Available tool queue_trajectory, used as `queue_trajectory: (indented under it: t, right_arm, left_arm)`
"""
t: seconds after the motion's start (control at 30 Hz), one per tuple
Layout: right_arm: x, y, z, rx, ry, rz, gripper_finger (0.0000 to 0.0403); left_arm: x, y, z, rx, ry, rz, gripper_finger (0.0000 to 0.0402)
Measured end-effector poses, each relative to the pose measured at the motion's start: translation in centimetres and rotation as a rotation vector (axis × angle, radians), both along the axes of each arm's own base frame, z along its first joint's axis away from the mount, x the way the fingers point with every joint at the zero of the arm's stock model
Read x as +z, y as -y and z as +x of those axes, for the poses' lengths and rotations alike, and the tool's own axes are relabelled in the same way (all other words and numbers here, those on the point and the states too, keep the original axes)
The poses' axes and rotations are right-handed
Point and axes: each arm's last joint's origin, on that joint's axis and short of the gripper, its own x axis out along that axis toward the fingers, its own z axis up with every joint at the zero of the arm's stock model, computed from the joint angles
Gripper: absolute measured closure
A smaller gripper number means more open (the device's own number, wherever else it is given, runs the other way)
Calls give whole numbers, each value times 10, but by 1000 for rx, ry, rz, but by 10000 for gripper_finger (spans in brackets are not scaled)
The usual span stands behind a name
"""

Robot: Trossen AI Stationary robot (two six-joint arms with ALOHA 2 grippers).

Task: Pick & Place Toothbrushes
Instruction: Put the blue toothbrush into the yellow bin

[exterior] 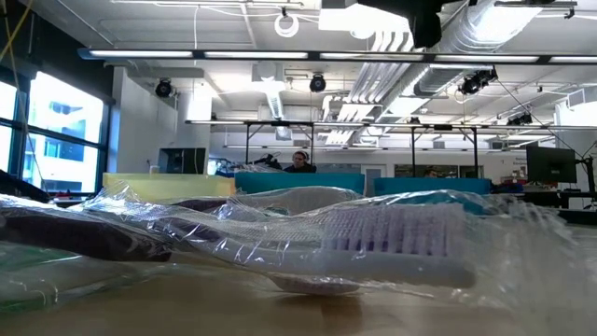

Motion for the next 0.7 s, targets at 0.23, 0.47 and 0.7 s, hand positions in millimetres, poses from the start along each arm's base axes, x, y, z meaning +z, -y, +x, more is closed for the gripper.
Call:
queue_trajectory:
  t: [0.23, 0.47, 0.7]
  right_arm:
    - [5, -22, 43, 15, -80, -50, 399]
    - [-1, -32, 92, 19, -279, -25, 400]
    - [-19, -40, 118, 113, -414, 109, 400]
  left_arm:
    - [0, 1, 0, -21, -13, 21, 295]
    - [-2, 3, 0, -114, -45, 12, 295]
    - [-3, 6, 1, -219, -71, -19, 295]
